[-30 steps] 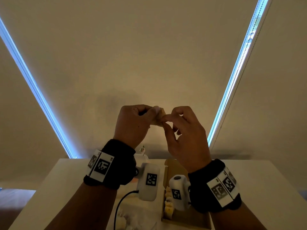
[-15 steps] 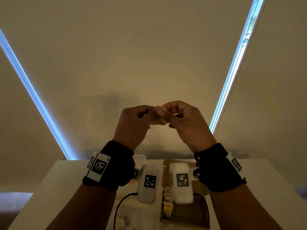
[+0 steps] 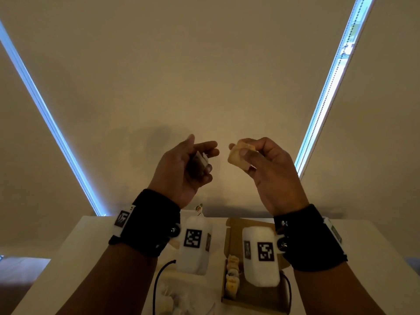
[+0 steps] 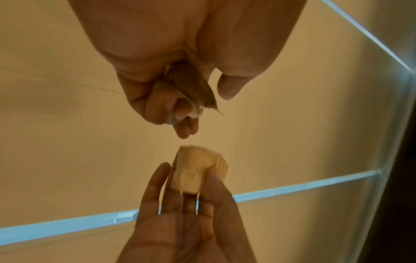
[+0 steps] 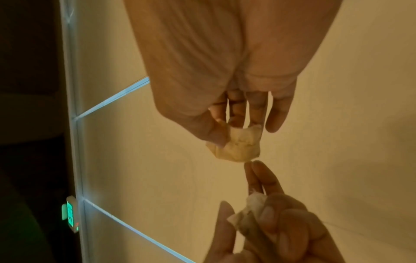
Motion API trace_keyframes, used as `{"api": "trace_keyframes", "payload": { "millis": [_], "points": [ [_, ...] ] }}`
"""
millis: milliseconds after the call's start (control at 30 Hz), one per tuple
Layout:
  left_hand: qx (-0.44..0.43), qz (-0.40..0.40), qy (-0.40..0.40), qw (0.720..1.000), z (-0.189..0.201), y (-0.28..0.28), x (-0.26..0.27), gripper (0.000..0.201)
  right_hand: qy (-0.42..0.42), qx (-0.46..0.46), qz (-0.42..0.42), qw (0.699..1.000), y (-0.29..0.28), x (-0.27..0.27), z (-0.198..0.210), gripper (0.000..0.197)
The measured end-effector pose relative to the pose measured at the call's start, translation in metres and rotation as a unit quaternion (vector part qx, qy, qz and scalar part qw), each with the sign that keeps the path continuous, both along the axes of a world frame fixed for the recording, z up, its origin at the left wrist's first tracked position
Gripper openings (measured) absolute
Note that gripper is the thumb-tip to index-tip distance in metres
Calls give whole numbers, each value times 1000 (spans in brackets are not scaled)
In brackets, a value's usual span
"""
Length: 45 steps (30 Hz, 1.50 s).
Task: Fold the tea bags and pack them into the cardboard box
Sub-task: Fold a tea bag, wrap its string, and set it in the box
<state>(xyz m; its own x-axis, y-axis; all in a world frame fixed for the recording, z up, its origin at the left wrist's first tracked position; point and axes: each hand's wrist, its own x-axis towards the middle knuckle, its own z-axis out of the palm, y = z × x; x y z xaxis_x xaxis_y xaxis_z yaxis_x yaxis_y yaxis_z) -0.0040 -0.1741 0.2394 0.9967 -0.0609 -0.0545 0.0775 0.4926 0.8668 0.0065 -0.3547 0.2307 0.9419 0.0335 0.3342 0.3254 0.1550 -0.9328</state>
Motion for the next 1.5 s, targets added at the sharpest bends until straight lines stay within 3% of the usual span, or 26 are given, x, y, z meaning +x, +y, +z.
{"api": "trace_keyframes", "payload": {
  "millis": [100, 167, 233, 333, 533, 767, 867, 1000, 1100, 1267, 1400, 1500],
  "points": [
    [-40, 5, -1, 999, 0, -1, 1, 50, 36, 90, 111, 989, -4, -8, 4, 14],
    [-35, 6, -8, 999, -1, -3, 3, 48, 48, 93, 165, 981, -4, -14, 4, 2],
    [-20, -1, -21, 1000, -2, -6, 3, 41, 59, 84, 195, 975, -1, -18, 1, 13],
    [20, 8, -34, 999, -2, -13, 2, 29, 62, 33, 169, 983, 7, -19, -3, 17],
    [82, 28, -67, 994, -3, -20, 2, 23, 38, -46, 65, 996, 10, -14, -8, 23],
    [6, 82, -26, 996, -4, -13, 9, 21, 73, 119, 107, 984, -5, -10, 2, 7],
    [-9, 94, -2, 996, -7, -6, 11, 17, 64, 134, 111, 983, -12, -9, 5, 14],
    [43, 56, 19, 997, -9, -1, 10, 22, 29, 125, 103, 986, -16, -8, 6, 22],
    [104, 45, -2, 994, -8, -2, 8, 27, -1, 79, 66, 995, -15, -7, 4, 24],
    [193, 75, -95, 974, -2, -12, 2, 30, -56, -91, -37, 994, -12, -7, -1, 5],
    [226, 70, -136, 962, 0, -12, 2, 42, -100, -148, -36, 983, -2, -15, 1, 6],
    [237, 69, -138, 959, 0, -11, 2, 36, -142, -197, -38, 969, 3, -18, -4, 7]
  ]
}}
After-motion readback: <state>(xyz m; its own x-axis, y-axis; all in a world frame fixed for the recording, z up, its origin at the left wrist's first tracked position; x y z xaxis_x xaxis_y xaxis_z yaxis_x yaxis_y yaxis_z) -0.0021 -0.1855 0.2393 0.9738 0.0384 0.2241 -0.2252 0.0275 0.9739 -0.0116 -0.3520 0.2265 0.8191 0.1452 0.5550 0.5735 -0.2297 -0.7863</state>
